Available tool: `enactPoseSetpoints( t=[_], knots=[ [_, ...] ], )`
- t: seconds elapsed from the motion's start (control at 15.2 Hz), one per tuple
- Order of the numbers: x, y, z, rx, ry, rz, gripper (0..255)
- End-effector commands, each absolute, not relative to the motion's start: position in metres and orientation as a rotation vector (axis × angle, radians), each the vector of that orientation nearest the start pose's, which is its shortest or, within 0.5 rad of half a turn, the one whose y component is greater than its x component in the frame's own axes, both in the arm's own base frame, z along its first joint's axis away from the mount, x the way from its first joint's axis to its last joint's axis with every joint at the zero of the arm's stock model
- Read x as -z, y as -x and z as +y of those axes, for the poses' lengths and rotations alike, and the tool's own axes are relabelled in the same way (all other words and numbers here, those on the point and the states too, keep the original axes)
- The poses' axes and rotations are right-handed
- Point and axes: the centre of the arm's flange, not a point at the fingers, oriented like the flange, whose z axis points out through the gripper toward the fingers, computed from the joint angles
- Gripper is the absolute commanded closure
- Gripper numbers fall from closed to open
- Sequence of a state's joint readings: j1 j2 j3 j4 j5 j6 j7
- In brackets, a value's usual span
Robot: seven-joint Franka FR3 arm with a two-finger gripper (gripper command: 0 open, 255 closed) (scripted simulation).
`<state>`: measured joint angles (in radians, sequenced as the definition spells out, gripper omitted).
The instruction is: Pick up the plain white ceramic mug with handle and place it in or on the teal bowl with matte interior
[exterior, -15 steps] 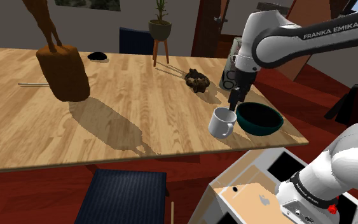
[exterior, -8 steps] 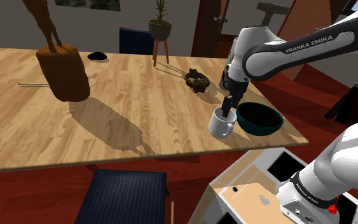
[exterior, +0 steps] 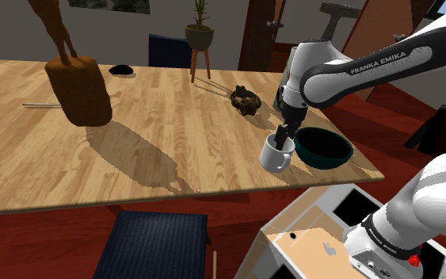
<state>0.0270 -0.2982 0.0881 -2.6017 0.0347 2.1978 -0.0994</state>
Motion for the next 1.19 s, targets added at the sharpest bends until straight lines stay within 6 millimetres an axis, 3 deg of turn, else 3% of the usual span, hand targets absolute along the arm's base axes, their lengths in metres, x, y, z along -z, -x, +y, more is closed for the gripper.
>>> enactPoseSetpoints(
  t=[0.0, 0.07, 0.13, 0.73, 1.12],
  knots=[
    [-0.348, -0.400, 0.046, -0.167, 3.123, -0.293, 0],
    [-0.348, -0.400, 0.046, -0.167, 3.123, -0.293, 0],
    [-0.348, -0.400, 0.046, -0.167, 3.123, -0.293, 255],
    [-0.348, -0.400, 0.046, -0.167, 3.123, -0.293, 255],
    [-0.379, -0.400, 0.046, -0.167, 3.123, -0.293, 255]
  ],
)
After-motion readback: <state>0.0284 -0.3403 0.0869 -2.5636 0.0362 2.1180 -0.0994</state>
